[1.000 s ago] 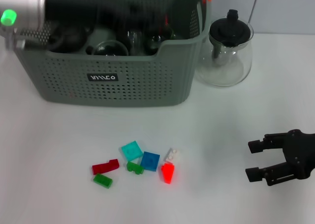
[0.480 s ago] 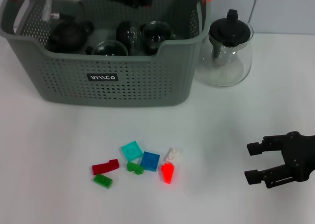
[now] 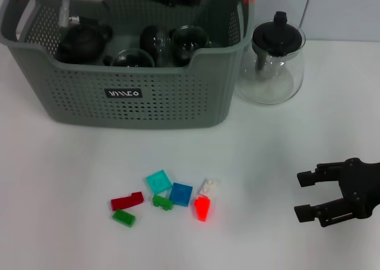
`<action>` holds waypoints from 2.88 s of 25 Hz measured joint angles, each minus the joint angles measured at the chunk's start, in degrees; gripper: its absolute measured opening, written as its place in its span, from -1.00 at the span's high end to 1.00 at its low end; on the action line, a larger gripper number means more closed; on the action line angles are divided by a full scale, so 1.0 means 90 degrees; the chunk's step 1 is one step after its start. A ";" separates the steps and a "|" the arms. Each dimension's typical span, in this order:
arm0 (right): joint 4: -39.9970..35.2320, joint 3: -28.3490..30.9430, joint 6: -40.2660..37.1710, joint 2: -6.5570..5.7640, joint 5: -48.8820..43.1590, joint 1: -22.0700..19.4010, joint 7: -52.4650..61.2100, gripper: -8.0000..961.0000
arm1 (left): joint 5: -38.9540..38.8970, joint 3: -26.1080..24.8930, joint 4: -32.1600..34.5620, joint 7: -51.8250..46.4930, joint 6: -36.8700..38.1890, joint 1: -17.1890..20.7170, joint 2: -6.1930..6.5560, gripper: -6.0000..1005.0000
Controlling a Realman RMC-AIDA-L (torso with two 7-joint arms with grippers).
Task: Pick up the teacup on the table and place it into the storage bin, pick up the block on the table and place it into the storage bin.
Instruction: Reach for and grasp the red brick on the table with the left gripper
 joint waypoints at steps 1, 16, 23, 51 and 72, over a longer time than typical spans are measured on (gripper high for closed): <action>0.0003 0.0000 -0.0001 0.0000 0.0000 -0.0005 -0.0002 -0.96 | -0.0140 -0.0004 0.0174 0.0044 0.0156 0.0084 -0.0005 -0.05; 0.0133 0.0098 0.0144 -0.0010 0.0002 0.0022 -0.0009 -0.96 | -0.1078 -0.0032 0.2154 0.1936 0.4860 0.1605 -0.0085 -0.86; 0.0185 0.0097 0.0166 -0.0004 0.0002 0.0068 -0.0019 -0.96 | 0.1088 0.0716 0.2449 0.1921 0.4279 0.1910 -0.0487 -0.85; 0.0194 0.0156 0.0165 0.0001 -0.0008 -0.0019 -0.0009 -0.96 | 0.2789 0.3776 0.1513 -0.0120 0.1919 0.1948 -0.0601 -0.78; 0.0194 0.0156 0.0165 0.0001 -0.0009 0.0001 -0.0014 -0.96 | 0.2968 0.3954 0.1168 -0.0121 0.1616 0.1892 -0.0601 -0.06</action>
